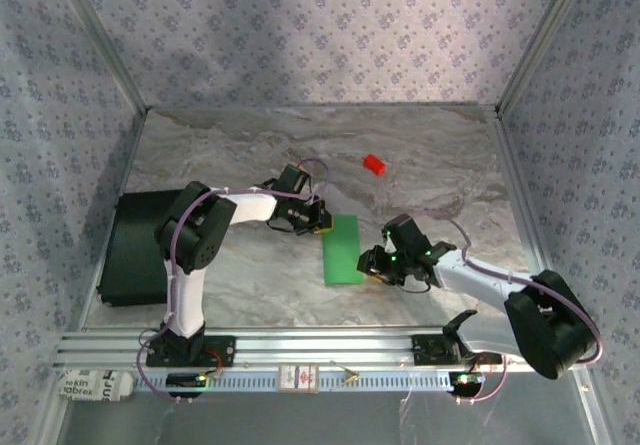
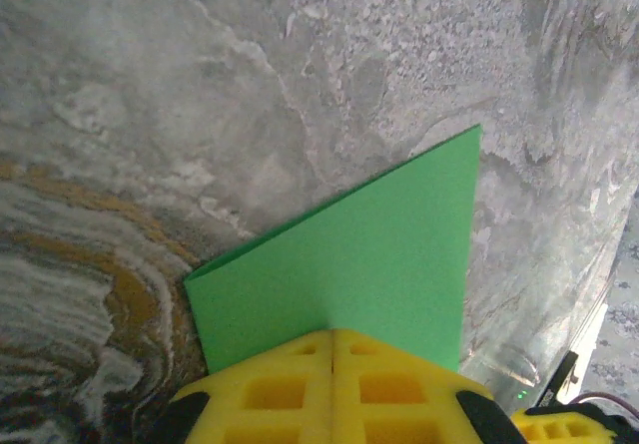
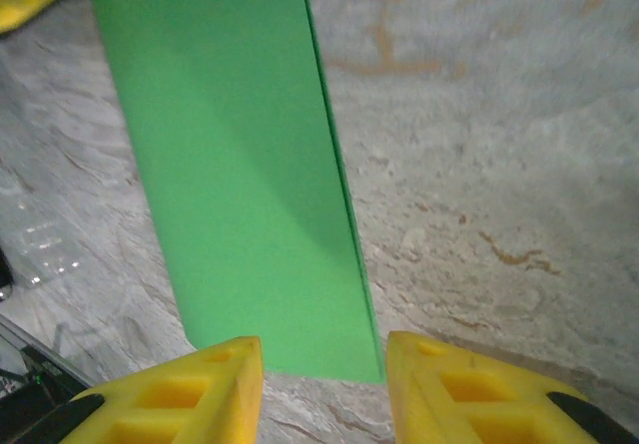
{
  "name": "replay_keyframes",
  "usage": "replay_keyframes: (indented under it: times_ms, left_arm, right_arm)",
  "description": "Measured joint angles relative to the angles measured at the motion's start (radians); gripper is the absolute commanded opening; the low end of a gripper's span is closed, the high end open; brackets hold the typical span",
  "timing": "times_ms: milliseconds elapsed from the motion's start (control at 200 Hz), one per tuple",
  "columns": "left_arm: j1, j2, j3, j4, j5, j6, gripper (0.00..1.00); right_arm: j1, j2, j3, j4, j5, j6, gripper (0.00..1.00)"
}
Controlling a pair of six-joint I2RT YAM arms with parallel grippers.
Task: Fold a paper plane with a square sheet of paper (pick it up from the middle)
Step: Fold the triangle a second time at the center of the table.
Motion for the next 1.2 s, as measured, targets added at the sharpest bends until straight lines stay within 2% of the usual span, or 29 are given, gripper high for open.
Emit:
replay_keyframes:
  times_ms: [230,580,1199]
  left_arm:
    - [0.006,0.000,-0.017,0.027,0.014,0.005,0.05]
    - [0.010,0.000,-0.027,0.046,0.026,0.004,0.05]
    - [0.011,0.000,-0.033,0.066,0.034,-0.016,0.06]
  right_arm:
    - [0.017,0.043,0.000,0.019,-0.020,0.005,0.45]
    - [0.013,0.050,-0.012,0.125,-0.064,0.029,0.38]
    - [-0.093,0.142,0.000,0.286,-0.193,0.014,0.39]
